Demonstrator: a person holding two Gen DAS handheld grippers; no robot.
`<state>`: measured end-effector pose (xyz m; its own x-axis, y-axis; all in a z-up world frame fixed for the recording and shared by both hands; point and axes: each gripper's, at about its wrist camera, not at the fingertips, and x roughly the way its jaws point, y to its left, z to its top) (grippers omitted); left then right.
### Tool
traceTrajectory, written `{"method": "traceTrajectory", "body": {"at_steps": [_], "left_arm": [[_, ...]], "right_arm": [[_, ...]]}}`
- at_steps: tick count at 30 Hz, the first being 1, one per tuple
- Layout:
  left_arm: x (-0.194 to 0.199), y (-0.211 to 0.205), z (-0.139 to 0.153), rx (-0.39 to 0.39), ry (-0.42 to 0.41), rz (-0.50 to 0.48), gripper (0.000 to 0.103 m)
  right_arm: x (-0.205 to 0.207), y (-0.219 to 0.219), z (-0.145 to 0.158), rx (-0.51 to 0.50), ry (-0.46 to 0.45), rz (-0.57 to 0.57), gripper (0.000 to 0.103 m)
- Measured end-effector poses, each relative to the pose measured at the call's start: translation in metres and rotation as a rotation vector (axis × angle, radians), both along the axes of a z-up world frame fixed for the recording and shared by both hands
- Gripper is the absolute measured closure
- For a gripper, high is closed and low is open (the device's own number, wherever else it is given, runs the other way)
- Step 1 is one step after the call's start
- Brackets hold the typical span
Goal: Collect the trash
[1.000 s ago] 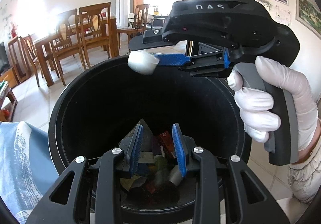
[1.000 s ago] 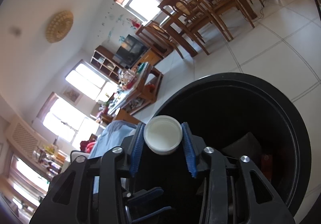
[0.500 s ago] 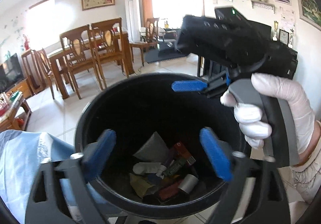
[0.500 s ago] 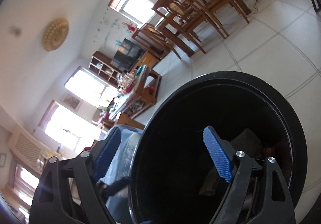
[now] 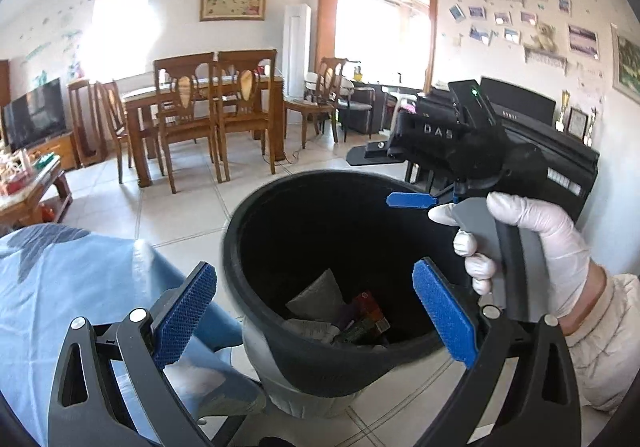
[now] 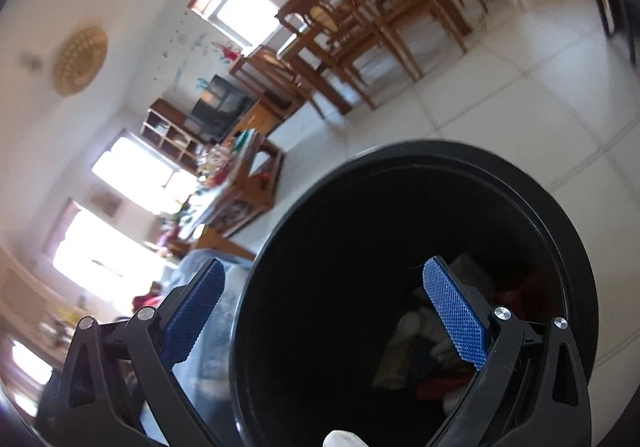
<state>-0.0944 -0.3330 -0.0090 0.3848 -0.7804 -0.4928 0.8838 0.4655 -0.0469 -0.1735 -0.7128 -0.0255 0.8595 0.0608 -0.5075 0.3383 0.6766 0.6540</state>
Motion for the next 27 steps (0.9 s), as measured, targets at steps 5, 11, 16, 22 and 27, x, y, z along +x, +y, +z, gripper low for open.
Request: {"method": "traceTrajectory", "body": {"at_steps": [5, 11, 16, 22, 27], "left_arm": [[0.01, 0.048, 0.014, -0.047, 0.0, 0.104, 0.005], [0.021, 0.121, 0.029, -0.073, -0.041, 0.303, 0.005], [0.03, 0.192, 0.041, -0.069, -0.092, 0.494, 0.005], [0.038, 0.278, 0.052, -0.049, -0.156, 0.801, 0.005], [0.038, 0.337, 0.066, -0.07, -0.187, 1.014, 0.005]], "right_arm": [[0.023, 0.062, 0.031, -0.253, -0.003, 0.033, 0.005], [0.071, 0.158, 0.058, -0.37, -0.065, 0.18, 0.005], [0.114, 0.25, 0.078, -0.416, -0.156, 0.317, 0.005], [0.155, 0.354, 0.092, -0.444, -0.24, 0.445, 0.005], [0.163, 0.428, 0.091, -0.495, -0.307, 0.511, 0.005]]}}
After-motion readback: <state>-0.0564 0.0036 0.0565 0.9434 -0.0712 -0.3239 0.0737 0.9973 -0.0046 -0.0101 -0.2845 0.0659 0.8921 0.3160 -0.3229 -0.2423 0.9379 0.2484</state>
